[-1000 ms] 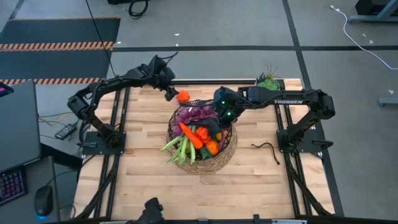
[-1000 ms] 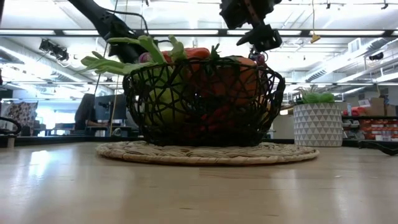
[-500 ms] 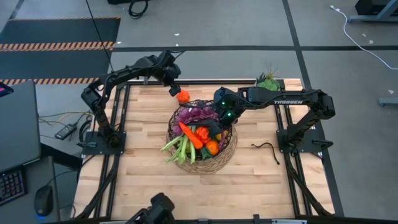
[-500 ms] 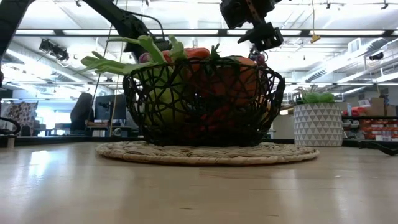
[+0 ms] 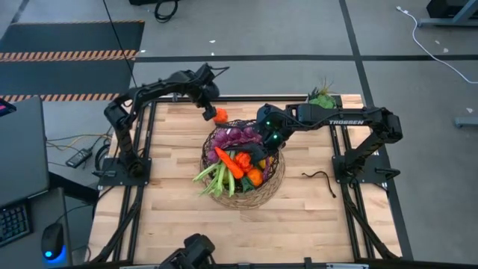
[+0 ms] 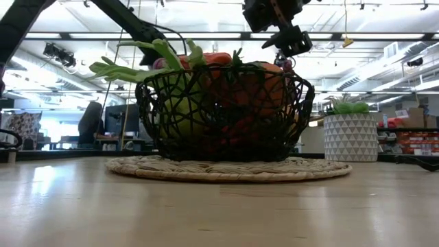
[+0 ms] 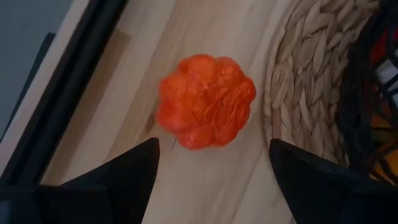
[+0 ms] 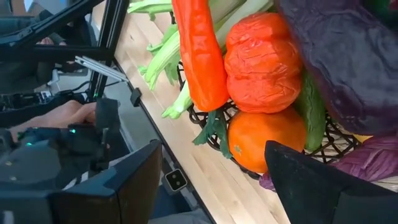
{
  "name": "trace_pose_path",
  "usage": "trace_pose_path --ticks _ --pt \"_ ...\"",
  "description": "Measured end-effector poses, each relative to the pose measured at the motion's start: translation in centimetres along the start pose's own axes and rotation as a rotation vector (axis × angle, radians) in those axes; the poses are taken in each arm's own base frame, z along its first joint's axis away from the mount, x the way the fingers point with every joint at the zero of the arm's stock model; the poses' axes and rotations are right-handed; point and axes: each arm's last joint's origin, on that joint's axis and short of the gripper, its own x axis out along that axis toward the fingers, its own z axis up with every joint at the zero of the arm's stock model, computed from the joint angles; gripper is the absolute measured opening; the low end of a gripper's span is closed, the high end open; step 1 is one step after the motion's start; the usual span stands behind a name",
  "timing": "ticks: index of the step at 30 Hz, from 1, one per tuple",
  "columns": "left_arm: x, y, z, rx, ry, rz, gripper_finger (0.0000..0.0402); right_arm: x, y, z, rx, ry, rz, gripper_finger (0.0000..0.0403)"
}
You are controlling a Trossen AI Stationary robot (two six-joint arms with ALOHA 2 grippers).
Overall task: Build produce basket
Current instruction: Put the orange squash into the black basket
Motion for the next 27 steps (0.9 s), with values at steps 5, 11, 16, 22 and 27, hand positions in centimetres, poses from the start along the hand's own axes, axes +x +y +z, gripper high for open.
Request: trace_pose_path --ticks 5,11,16,22,27 --pt "0.7 -0.2 0.2 0.081 0.002 0.011 0.0311 -0.1 -0.1 0.1 0.017 0.005 0.006 0.0288" --pt "1.0 -0.2 0.7 0.106 -0.031 0.042 0.0311 0.0 0.1 -0.1 0.017 0.021 0.015 0.0288" --pt "2.5 0.3 0.3 0.074 0.017 0.026 0.0311 0.0 0.1 -0.1 0.015 0.026 0.018 0.0287" --pt "4.0 -0.1 0.2 0.082 0.050 0.010 0.0311 0.0 0.1 -0.1 0.019 0.029 0.021 0.0288" --pt "4.8 -0.4 0.4 0.094 0.048 0.004 0.0311 0.1 0.2 -0.2 0.022 0.042 0.029 0.0288"
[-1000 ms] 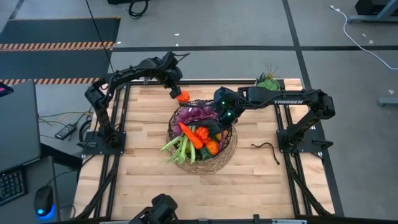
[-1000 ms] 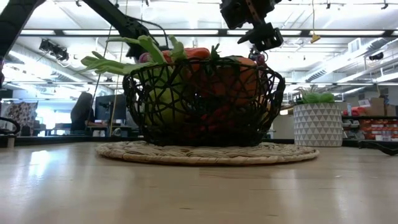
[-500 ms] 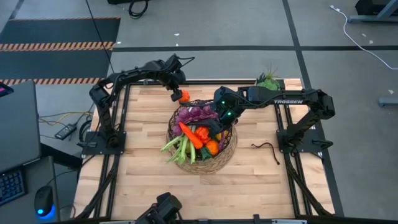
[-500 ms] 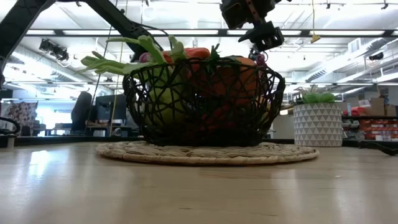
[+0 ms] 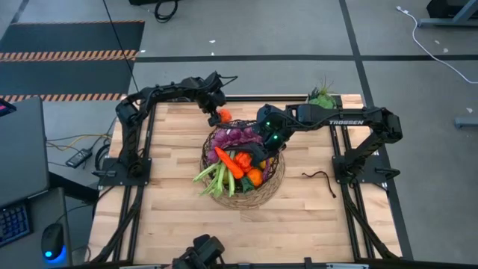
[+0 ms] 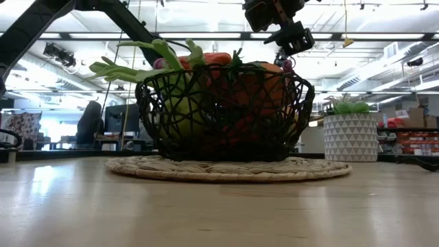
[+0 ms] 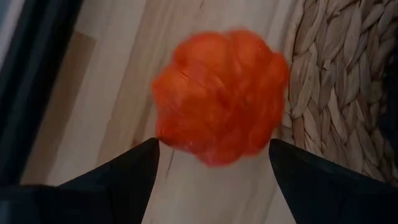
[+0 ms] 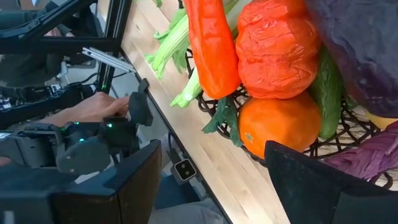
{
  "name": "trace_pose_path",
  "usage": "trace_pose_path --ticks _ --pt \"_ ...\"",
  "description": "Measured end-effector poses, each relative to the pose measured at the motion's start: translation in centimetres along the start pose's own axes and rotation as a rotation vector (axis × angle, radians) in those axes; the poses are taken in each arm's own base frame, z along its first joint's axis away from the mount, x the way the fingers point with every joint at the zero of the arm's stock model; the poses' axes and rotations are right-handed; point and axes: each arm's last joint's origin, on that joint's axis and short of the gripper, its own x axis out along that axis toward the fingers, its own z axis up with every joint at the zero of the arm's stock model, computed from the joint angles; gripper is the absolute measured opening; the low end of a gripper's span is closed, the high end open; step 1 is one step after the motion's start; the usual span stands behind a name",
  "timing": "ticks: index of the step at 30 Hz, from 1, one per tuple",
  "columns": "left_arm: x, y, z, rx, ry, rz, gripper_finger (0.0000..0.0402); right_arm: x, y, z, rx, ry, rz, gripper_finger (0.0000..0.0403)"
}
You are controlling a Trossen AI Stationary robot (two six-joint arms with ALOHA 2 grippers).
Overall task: Build produce basket
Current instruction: Put the orange squash into the black basket
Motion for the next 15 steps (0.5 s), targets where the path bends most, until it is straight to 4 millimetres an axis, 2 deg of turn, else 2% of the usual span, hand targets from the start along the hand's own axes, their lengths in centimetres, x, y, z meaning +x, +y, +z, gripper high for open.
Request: trace_pose_path --ticks 15 --pt "0.46 -0.68 0.82 0.038 -0.047 0.014 0.0311 0.06 0.05 -0.10 -0.012 0.006 0.001 0.0288"
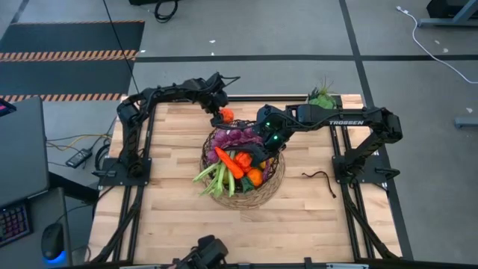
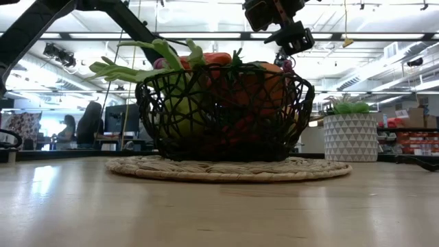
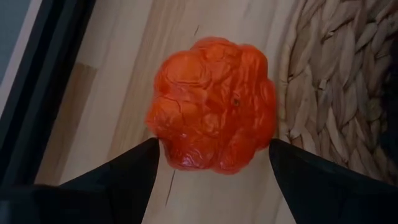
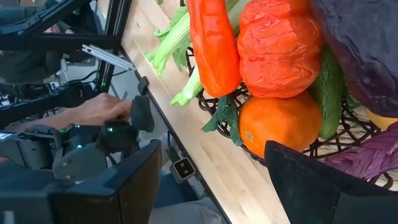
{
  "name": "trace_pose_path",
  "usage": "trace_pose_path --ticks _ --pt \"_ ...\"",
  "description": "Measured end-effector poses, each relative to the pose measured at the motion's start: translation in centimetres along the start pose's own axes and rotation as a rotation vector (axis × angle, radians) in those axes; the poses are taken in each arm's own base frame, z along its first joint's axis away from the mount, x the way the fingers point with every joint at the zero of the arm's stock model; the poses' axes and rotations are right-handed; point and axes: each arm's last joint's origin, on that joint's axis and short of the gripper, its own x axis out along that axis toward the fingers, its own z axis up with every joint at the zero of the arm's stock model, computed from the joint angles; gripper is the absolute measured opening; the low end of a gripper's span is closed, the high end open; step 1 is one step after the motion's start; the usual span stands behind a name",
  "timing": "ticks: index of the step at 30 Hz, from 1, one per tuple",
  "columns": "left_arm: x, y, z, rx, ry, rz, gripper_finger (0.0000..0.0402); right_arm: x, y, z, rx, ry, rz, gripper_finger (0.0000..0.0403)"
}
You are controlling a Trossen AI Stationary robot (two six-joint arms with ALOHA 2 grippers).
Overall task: Build produce basket
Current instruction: Put the orange squash into the black basket
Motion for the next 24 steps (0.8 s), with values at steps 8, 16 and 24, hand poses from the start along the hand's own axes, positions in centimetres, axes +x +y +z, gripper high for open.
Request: trace_pose_path --ticks 8,16,24 --pt "0.15 -0.71 0.67 0.048 -0.036 0.006 0.0311 0.00 0.00 0.00 -0.014 -0.001 0.000 0.0288" --pt "0.17 -0.71 0.89 0.053 -0.041 0.051 0.0287 0.00 0.00 0.00 -0.014 -0.001 0.000 0.0288" --pt "0.17 -0.71 0.89 0.054 -0.039 0.054 0.0205 0.00 0.00 0.01 -0.015 -0.001 -0.001 0.0288"
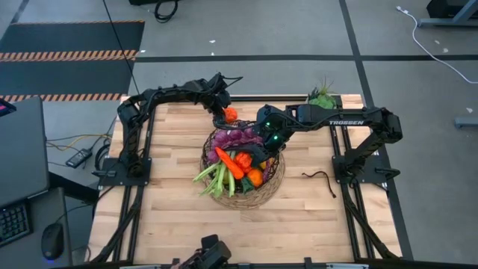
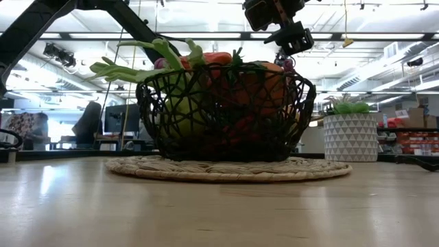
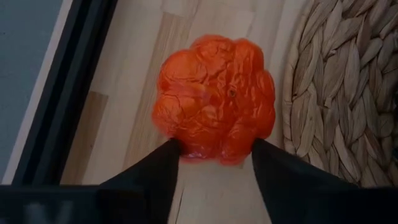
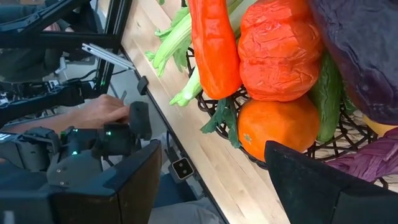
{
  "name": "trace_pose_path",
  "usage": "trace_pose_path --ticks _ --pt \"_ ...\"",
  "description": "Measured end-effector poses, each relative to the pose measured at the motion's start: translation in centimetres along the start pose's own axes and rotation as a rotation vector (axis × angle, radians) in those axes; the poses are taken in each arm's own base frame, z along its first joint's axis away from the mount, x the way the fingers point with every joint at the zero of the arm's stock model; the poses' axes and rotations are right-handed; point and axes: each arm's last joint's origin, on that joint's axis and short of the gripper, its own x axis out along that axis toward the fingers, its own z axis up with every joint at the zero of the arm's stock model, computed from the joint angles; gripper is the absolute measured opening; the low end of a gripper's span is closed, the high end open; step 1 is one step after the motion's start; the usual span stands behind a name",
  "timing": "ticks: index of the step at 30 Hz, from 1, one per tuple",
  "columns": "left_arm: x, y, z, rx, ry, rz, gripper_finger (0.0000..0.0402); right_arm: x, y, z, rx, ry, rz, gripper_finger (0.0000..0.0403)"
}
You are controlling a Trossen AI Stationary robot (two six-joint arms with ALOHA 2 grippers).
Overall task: Build produce basket
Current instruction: Put the orange squash into the black basket
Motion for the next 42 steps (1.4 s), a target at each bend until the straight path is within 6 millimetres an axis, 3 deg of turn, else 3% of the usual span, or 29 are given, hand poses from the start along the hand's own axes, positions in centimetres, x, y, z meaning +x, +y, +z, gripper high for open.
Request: trace_pose_path --ticks 6,16,23,27,33,38,42 --pt "0.0 0.0 0.0 -0.001 0.002 0.002 0.0138 0.0 0.0 0.0 -0.002 0.000 0.000 0.0287" --pt "-0.3 0.1 -0.5 -0.013 0.042 -0.005 0.0071 0.0 0.0 0.0 -0.021 -0.001 -0.001 0.0276" --pt "-3.8 0.1 0.3 -0.004 -0.044 0.027 0.0031 -0.1 0.0 0.0 -0.026 0.017 0.009 0.0270" --pt "-7.2 0.4 2.7 0.041 -0.184 0.079 0.0063 -1.2 -0.2 -0.2 -0.005 0.012 0.014 0.0269" --pt "-11.5 1.0 6.1 0.013 -0.352 0.110 0.0186 -5.2 -0.7 -0.5 0.015 -0.170 -0.045 0.0269" --pt "-14.5 1.3 7.5 -0.118 -0.411 0.101 0.0279 -9.0 -1.8 -0.1 -0.040 -0.416 -0.163 0.0269" --pt "-16.4 1.1 7.9 -0.198 -0.411 0.059 0.0309 -10.4 -3.5 1.1 -0.078 -0.456 -0.232 0.0269"
